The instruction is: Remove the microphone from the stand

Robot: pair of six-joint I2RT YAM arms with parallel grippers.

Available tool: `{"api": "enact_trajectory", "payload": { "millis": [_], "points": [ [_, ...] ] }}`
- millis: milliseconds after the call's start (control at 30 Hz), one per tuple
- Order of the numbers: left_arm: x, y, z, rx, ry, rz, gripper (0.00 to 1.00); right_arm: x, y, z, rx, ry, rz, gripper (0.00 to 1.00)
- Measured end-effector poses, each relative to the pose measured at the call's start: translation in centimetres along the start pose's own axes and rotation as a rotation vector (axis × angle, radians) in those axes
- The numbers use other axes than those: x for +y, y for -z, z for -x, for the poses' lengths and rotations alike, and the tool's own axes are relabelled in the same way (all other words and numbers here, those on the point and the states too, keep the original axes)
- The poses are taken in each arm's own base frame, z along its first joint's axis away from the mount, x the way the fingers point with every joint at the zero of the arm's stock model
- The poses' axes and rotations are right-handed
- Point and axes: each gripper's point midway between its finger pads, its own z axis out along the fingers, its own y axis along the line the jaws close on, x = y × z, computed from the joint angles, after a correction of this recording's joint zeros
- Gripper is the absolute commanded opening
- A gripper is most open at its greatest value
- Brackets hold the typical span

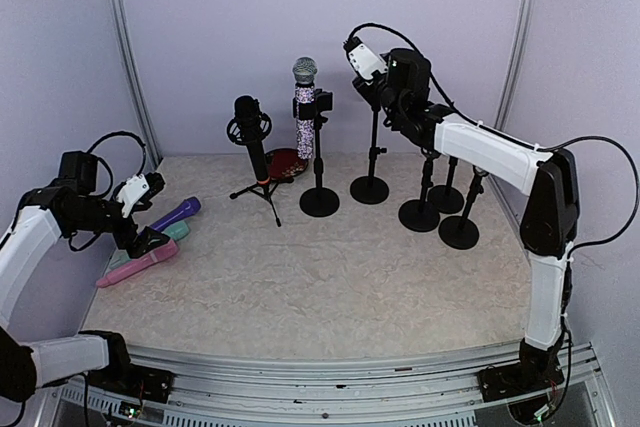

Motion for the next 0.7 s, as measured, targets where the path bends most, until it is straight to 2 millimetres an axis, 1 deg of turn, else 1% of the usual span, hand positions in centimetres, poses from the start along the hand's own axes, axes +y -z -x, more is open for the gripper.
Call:
{"api": "enact_trajectory", "payload": {
  "millis": [33,100,233,300,467,567,700],
  "points": [
    [0.0,0.0,0.0,-0.001,0.000,-0.001,0.99,0.2,0.1,0.2,-0.002,0.005,0.001,0.34],
    [0.0,0.0,0.1,-0.004,0.000,-0.001,0.99,0.7,0.4,0.6,-0.008,0.009,0.002,0.23],
    [-0.1,0.2,0.2,-0.010,0.003,0.001,0.99,1.4,1.2,1.3,-0.025,0.017,-0.005,0.06],
    [-0.1,0.3,0.3,-0.015,0.002,0.002,0.99,1.5,1.7,1.5,-0.026,0.018,-0.003,0.00],
    [-0.4,0.7,0.7,-0.033,0.002,0.003,0.99,1.4,3.7,2.3,-0.024,-0.008,0.028,0.00],
    [-0.6,0.8,1.0,-0.043,0.006,-0.004,0.99,1.6,5.7,2.9,-0.024,-0.026,0.059,0.00],
    [-0.6,1.1,1.7,-0.061,0.011,-0.009,0.99,3.0,9.1,4.5,-0.038,-0.044,0.126,0.00]
  ]
}}
